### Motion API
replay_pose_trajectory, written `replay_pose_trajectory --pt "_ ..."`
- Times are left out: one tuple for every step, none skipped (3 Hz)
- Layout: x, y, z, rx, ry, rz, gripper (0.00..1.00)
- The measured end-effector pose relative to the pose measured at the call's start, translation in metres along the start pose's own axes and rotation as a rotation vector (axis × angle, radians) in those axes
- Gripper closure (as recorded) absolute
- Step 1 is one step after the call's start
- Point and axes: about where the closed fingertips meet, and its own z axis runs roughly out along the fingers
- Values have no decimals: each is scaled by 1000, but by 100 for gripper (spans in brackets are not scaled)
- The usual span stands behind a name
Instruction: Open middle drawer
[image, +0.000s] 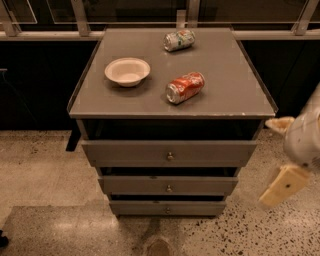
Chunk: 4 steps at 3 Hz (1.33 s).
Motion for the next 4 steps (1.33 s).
replay_pose_trajectory --pt "34 29 84 -69 -61 111 0" --pt "52 44 162 -97 -89 184 0" --pt "51 27 167 -32 -112 194 19" --pt "50 27 166 -33 -111 192 42"
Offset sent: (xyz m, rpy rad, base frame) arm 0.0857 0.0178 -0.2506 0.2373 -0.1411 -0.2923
